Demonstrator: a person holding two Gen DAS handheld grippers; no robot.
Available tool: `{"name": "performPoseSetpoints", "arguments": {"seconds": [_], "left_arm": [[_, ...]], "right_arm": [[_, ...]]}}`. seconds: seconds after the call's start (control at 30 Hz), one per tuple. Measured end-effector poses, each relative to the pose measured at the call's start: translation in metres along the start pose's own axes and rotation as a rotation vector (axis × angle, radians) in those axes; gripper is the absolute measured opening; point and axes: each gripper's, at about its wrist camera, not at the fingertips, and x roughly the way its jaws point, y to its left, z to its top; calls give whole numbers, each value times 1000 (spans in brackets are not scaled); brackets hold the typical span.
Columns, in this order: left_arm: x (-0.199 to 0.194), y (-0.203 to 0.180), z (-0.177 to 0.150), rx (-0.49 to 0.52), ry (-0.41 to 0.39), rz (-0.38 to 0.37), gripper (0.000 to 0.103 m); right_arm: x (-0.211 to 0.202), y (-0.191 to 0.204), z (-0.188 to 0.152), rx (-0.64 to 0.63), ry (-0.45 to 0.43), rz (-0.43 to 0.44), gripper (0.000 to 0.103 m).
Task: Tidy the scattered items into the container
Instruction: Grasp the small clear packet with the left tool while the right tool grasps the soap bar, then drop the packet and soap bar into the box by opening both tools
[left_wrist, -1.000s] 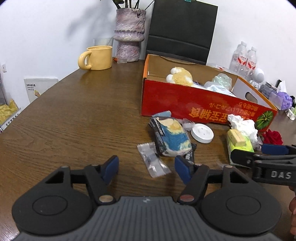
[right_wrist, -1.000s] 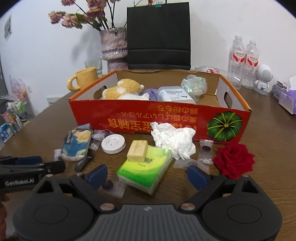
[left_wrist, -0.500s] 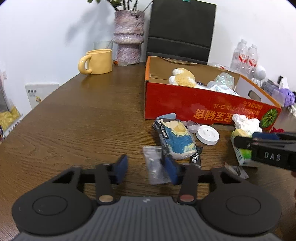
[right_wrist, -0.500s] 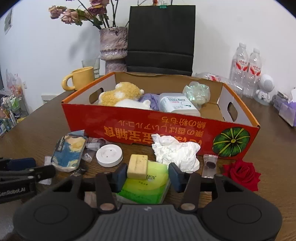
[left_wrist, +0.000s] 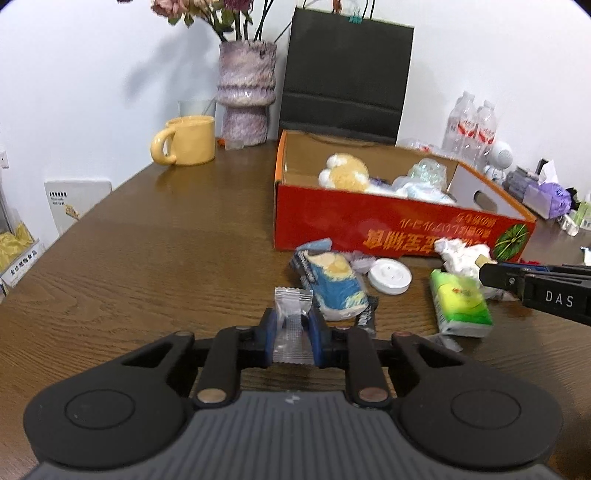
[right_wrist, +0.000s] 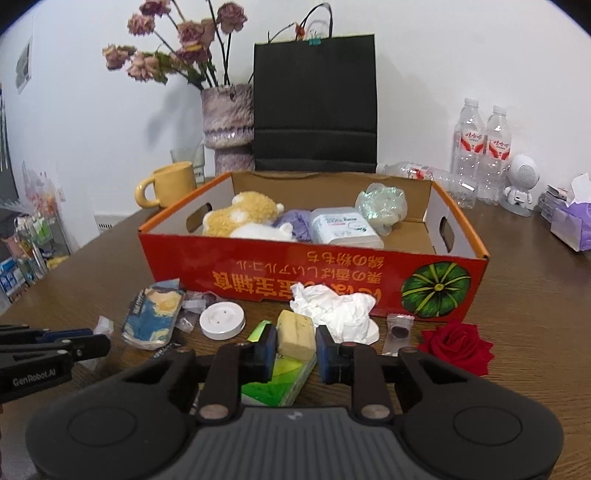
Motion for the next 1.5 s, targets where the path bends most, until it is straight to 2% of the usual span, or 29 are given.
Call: {"name": "performPoseSetpoints", "arguments": {"seconds": [0.2,0.33,0.57,0.7,0.87,1.03,1.2,1.33,1.4,1.5], "left_arm": [[-21,-11,11,21,-57,-28,19],[-27,-21,32,35,-102,-57,19],[-15,-34,79,-2,-130,-132,19],[0,-44,107,-13,-155,-140,19],[40,-55,133,-41,-117,-155,20],[90,-69,146,-19,-41,-125,20],[132,-81,151,38,18,-59,20],[161,-88,150,61,60,-7,20],[168,-91,149,88,58,18,21],[172,-96,150,108,60,31,22]], "right_arm": [[-20,-10,4,27,-40,18,21],[-29,-17,17,34,-78,8,21],[-35,-35,54,38,-162,-19,21],[-24,-46,77,42,-181,-23,21],[14,-60,102,55,-142,-11,21],[63,-73,116,65,-80,-14,21],[107,-81,118,68,-6,13,21],[134,-84,117,49,57,-5,21],[144,-87,116,61,94,10,21],[146,-88,116,47,95,15,21]]}}
